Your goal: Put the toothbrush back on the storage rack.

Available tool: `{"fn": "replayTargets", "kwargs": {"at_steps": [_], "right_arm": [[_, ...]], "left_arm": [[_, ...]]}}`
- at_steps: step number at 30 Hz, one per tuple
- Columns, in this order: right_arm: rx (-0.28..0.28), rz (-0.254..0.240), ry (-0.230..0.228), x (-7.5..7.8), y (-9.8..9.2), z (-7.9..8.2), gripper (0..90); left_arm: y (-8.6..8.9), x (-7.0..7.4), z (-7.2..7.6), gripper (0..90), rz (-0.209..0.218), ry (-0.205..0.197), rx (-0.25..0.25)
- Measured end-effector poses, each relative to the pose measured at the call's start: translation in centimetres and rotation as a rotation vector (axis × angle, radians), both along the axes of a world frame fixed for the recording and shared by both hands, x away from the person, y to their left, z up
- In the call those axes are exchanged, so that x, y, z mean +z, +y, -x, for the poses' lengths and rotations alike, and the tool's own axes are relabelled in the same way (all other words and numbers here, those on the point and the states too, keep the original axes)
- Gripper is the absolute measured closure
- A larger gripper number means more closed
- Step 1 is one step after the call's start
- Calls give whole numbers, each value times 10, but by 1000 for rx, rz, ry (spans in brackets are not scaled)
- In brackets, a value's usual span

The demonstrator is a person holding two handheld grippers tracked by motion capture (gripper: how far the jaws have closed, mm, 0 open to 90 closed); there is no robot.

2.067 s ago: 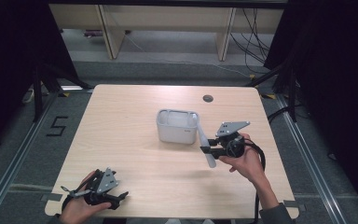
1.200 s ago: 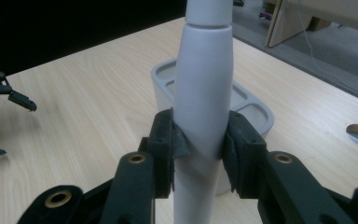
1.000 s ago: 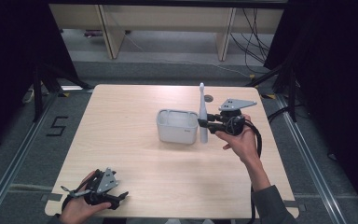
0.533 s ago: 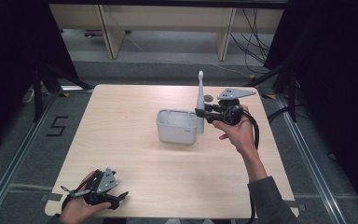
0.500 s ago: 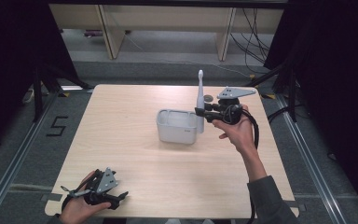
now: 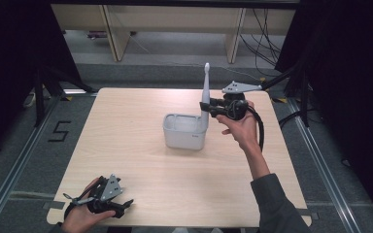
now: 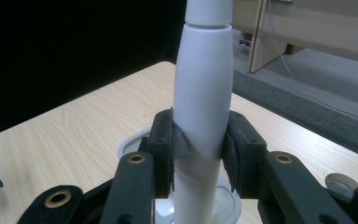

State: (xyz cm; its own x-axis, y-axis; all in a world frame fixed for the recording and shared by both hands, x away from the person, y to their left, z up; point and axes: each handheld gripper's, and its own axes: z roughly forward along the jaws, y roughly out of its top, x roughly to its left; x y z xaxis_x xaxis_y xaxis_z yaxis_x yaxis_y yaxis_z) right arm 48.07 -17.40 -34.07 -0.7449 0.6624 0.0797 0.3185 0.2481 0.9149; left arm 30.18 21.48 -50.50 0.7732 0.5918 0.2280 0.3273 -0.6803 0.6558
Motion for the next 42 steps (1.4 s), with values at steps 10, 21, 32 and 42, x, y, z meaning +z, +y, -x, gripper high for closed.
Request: {"fn": "replayTargets", "kwargs": {"at_steps": [10, 21, 32, 42], "right_arm": [[-34, -1, 0, -10, 4, -12, 665], [-64, 17, 19, -20, 10, -19, 665], [-62, 20, 34, -34, 10, -22, 663], [-71, 66, 56, -46, 12, -22, 664]], "left_arm": [[0, 0, 0, 164, 0, -1, 0], [0, 0, 0, 164, 2, -1, -1], [0, -1, 1, 164, 7, 8, 2], [0, -1, 1, 164, 5, 9, 1]]}}
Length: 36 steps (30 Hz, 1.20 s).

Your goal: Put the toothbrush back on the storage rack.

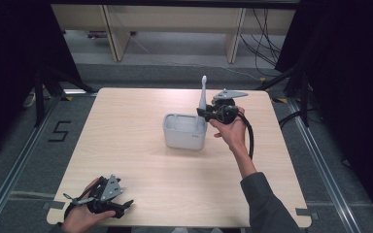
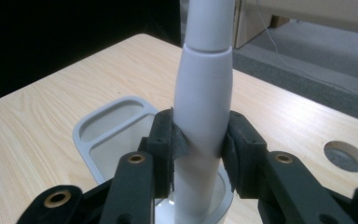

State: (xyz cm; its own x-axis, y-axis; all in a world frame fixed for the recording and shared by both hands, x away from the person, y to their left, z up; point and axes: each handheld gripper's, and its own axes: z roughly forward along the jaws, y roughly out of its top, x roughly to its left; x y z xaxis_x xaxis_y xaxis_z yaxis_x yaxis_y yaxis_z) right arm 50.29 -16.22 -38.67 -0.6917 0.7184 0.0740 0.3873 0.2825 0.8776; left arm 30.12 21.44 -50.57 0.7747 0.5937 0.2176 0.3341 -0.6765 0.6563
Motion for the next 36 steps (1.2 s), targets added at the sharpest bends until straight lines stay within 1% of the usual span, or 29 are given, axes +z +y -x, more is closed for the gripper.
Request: {"fn": "replayTargets", "kwargs": {"at_steps": [1, 2, 3, 4, 5, 6, 7, 9, 10, 11, 14, 15, 16, 17, 18, 19, 20, 22, 23, 24, 26, 29, 30, 31, 32, 33, 36], "right_arm": [[-20, -2, 9, -2, 1, 1, 664], [-20, -2, 9, -2, 1, 1, 664], [-24, 14, 4, -5, 1, 1, 664], [-12, 35, 4, -5, 0, 1, 664], [-16, 25, 10, -7, 1, 2, 664], [-16, 28, 14, -7, 2, 2, 664], [-7, 51, -7, -8, 1, 1, 664], [-11, 50, -4, -10, 1, 1, 664], [-9, 55, 1, -10, 1, 1, 664], [-12, 53, 16, -11, 2, 1, 664], [-19, 56, 23, -13, 2, 3, 665], [-15, 43, 30, -16, 4, 3, 665], [-22, 56, 26, -16, 3, 3, 664], [-14, 54, 23, -17, 4, 3, 664], [-7, 77, 14, -17, 2, 2, 664], [-16, 68, 31, -18, 3, 3, 665], [-14, 75, 15, -20, 3, 2, 664], [-11, 81, 35, -20, 4, 4, 664], [-11, 90, 31, -19, 3, 4, 665], [-9, 87, 32, -20, 4, 4, 665], [-5, 89, 28, -20, 4, 4, 665], [-18, 83, 48, -22, 5, 5, 664], [-18, 83, 48, -22, 5, 5, 664], [-10, 98, 30, -23, 4, 4, 665], [-22, 80, 42, -26, 5, 5, 665], [-13, 88, 42, -26, 4, 4, 665], [-16, 89, 51, -27, 4, 5, 665]], "left_arm": [[0, 0, 0, 164, -1, 1, 0], [0, 0, 0, 164, -1, 1, 0], [0, 0, -1, 164, -7, -4, -3], [0, 0, -1, 165, -7, -4, -3], [0, 0, 0, 165, -1, 1, 1], [0, 0, 0, 164, -1, 2, 0], [0, 0, -1, 165, -6, -2, -4], [0, 0, 0, 164, -8, -4, -4], [0, 0, 0, 164, -1, 1, 2], [0, 0, 0, 164, -1, 1, 2], [0, 0, 0, 164, -3, 0, 0], [0, 0, 0, 165, -1, 0, 1], [0, 0, 0, 165, -1, 1, 1], [0, 0, 0, 164, -3, -1, -1], [0, 0, 0, 164, -6, -3, -3], [0, 0, 0, 164, -2, 2, 1], [0, 0, 0, 164, -1, 2, 0], [0, 0, 0, 164, -6, -2, -3], [0, 0, 0, 164, -7, -3, -3], [0, -1, 0, 165, 0, 2, 3], [0, 0, 0, 164, -1, 1, 2], [0, 0, 0, 165, -2, 1, 2], [0, 0, 0, 165, -2, 1, 2], [0, 0, 0, 165, -1, 1, 2], [0, -1, 0, 165, -1, 2, 2], [0, -1, 0, 164, -3, 1, 4], [0, -1, 0, 164, 0, 1, 3]]}}
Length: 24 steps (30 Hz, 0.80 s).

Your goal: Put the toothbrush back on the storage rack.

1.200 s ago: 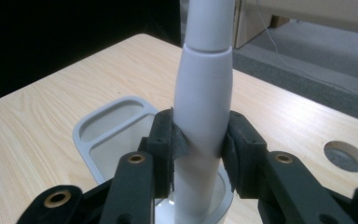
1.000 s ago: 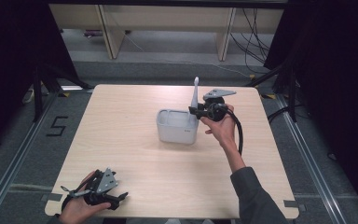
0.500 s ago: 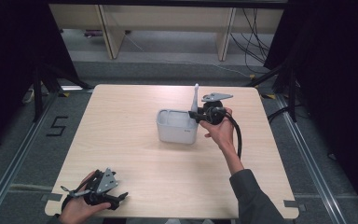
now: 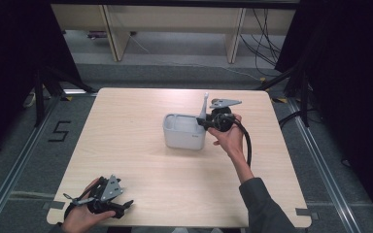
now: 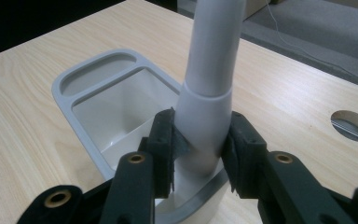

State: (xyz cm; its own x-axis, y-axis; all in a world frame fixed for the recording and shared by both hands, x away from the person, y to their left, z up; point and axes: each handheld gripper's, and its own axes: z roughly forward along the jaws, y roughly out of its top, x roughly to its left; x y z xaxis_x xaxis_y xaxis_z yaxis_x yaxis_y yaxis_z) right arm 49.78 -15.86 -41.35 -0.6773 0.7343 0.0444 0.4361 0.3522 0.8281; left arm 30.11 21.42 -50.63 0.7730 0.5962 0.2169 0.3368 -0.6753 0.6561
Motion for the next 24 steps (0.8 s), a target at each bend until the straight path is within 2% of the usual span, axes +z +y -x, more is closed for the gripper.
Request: {"fn": "replayTargets", "kwargs": {"at_steps": [6, 12, 13, 14, 17, 19, 22, 24], "right_arm": [[6, 13, -21, -1, 0, -1, 671], [14, -20, -18, 3, 1, 0, 672], [19, -7, -29, 3, 1, 0, 657], [12, -24, -16, 3, 1, 1, 641], [1, -27, -9, 3, 1, 2, 568], [9, -13, -21, 3, -1, 2, 554], [-7, -29, -25, 3, -4, 6, 454], [-3, -29, -33, 4, -6, 6, 439]], "left_arm": [[0, 0, 0, 164, -1, 0, -1], [0, 0, 0, 165, -1, -1, -1], [0, 1, 0, 164, -7, -5, -6], [0, 1, 0, 164, -5, -4, -6], [0, 0, 0, 165, -3, 0, 0], [0, 0, 0, 164, 0, 0, 0], [0, 0, 0, 164, -4, -2, -2], [0, 0, 0, 164, -2, 0, 1]]}}
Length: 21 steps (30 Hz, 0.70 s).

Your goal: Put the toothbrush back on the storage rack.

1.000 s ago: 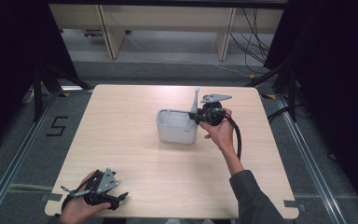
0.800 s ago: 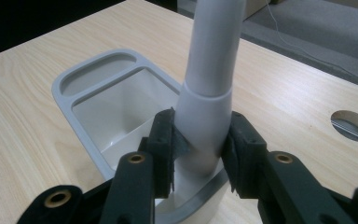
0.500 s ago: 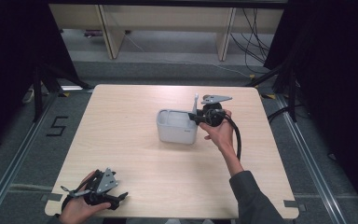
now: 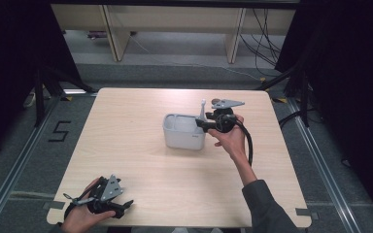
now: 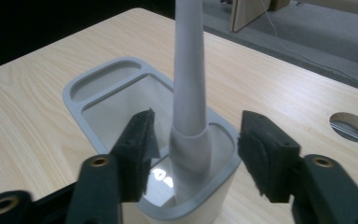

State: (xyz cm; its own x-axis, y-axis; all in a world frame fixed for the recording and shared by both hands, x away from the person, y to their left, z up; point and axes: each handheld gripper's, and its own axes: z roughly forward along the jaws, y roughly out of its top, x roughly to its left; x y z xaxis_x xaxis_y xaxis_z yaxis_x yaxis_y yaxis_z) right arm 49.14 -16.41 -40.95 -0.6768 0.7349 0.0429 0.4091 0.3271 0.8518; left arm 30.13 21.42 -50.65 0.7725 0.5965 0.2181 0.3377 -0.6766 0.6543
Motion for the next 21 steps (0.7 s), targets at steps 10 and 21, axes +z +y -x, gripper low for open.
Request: {"fn": "replayTargets", "kwargs": {"at_steps": [10, 21], "right_arm": [[-6, -38, 3, 8, -10, 16, 414], [-9, -78, 26, 8, -15, 27, 372]], "left_arm": [[0, 1, 0, 164, -1, -8, -4], [0, 1, 0, 164, -3, -10, -3]]}}
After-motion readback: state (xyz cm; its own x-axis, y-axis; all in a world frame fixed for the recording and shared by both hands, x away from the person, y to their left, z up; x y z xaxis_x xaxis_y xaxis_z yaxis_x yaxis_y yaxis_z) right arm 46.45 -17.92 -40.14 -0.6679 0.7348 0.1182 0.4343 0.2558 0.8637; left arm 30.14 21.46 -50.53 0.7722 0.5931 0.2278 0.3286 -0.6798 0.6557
